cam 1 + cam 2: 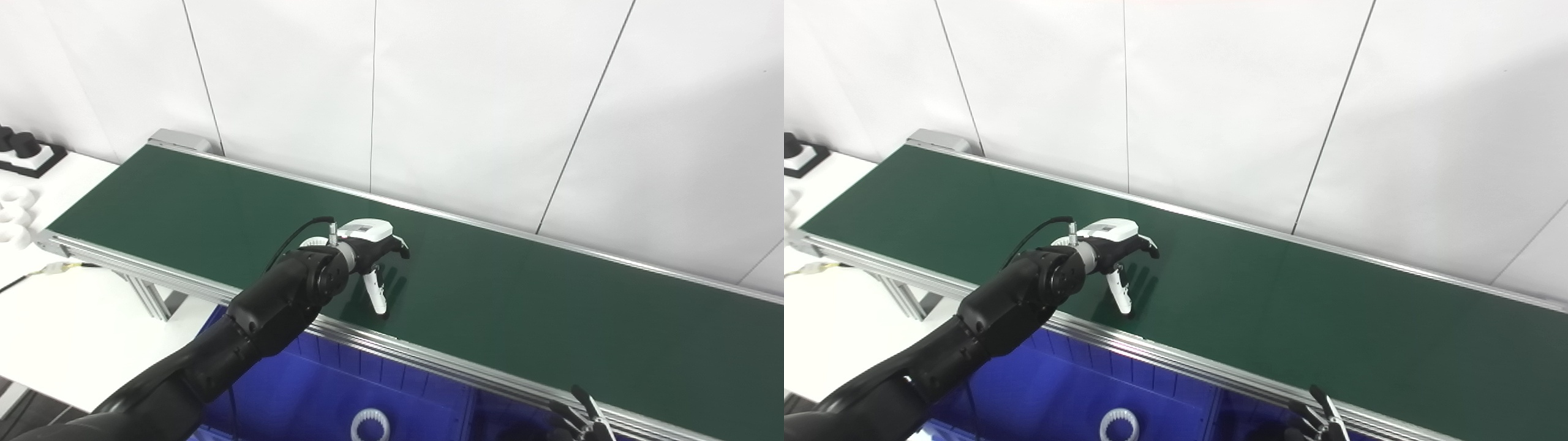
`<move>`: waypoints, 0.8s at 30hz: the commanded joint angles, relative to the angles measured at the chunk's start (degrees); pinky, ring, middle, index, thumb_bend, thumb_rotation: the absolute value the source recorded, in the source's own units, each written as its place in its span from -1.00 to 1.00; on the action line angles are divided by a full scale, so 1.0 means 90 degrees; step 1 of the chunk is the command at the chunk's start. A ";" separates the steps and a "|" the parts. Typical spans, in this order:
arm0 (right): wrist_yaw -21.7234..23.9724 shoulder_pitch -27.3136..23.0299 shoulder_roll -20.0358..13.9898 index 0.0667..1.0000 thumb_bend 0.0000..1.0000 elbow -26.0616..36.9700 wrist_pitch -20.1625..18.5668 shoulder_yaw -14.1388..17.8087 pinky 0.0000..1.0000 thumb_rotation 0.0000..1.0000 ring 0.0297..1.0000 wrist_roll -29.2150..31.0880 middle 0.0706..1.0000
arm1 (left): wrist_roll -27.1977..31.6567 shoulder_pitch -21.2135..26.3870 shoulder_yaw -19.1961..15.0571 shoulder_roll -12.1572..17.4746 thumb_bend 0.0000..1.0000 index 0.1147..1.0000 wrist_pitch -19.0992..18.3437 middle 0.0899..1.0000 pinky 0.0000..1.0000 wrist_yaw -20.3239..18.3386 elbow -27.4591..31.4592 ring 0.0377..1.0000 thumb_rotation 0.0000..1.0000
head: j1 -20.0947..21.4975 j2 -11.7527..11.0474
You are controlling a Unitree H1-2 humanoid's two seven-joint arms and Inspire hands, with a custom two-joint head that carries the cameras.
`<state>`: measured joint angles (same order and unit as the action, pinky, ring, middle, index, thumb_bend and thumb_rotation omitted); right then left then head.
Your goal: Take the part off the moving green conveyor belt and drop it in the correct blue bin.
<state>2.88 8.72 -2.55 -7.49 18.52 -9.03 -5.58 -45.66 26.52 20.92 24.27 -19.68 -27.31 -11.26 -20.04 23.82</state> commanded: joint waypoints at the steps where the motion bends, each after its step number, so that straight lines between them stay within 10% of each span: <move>1: 0.0005 -0.0033 0.0053 0.80 -0.27 0.0175 0.0197 0.0033 0.31 0.23 0.45 0.0075 0.52 | 0.0009 0.0241 -0.0066 0.0120 0.71 0.63 0.0040 0.78 0.82 0.0173 0.0128 0.78 -1.00 | -0.0002 0.0002; 24: 0.0026 -0.0050 0.0048 0.80 -0.27 0.0169 0.0146 0.0018 0.30 0.22 0.45 0.0065 0.52 | 0.0005 0.0280 -0.0065 0.0163 0.71 0.61 0.0077 0.79 0.83 0.0219 0.0000 0.76 -1.00 | 0.0017 -0.0022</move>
<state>2.97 8.70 -2.55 -7.50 18.51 -9.04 -5.47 -45.64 26.54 20.87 24.35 -19.68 -26.99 -11.66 -19.86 23.55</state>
